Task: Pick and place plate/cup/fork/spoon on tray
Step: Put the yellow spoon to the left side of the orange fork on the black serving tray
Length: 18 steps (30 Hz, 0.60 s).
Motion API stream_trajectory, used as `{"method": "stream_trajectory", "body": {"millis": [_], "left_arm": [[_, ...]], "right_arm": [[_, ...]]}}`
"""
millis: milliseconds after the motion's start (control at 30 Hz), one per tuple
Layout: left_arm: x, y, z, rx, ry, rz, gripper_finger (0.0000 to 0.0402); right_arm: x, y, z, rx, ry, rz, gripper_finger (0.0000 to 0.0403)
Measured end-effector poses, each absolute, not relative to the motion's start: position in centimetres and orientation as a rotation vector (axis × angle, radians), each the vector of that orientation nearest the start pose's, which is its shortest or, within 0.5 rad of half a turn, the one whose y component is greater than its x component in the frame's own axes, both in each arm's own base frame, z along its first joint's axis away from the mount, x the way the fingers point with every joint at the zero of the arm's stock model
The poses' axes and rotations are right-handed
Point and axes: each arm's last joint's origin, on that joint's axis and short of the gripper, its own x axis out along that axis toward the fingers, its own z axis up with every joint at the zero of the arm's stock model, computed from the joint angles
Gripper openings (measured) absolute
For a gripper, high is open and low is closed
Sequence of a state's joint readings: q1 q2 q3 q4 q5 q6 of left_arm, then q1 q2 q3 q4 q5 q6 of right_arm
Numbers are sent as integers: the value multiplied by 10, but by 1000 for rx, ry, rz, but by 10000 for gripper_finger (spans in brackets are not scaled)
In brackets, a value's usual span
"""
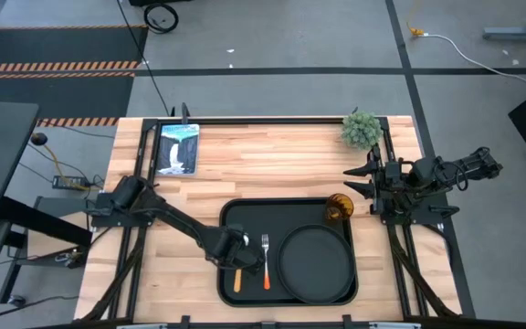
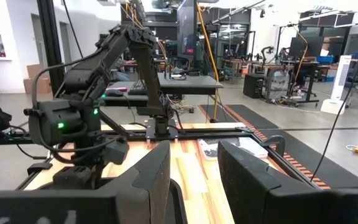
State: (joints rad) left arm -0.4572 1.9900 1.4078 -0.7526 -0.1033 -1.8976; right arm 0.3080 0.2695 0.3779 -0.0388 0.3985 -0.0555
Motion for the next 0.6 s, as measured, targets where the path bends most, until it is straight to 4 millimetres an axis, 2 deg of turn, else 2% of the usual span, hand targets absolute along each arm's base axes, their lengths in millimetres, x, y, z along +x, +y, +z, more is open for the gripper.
{"method": "stream_trajectory", "body": {"millis": [200, 600], "left_arm": [[352, -158, 176, -1158, 1095, 973, 115], [351, -157, 175, -1136, 1123, 961, 109]], "right_arm": [[96, 19, 266, -32, -61, -92, 142], [96, 19, 266, -34, -55, -92, 142]]}}
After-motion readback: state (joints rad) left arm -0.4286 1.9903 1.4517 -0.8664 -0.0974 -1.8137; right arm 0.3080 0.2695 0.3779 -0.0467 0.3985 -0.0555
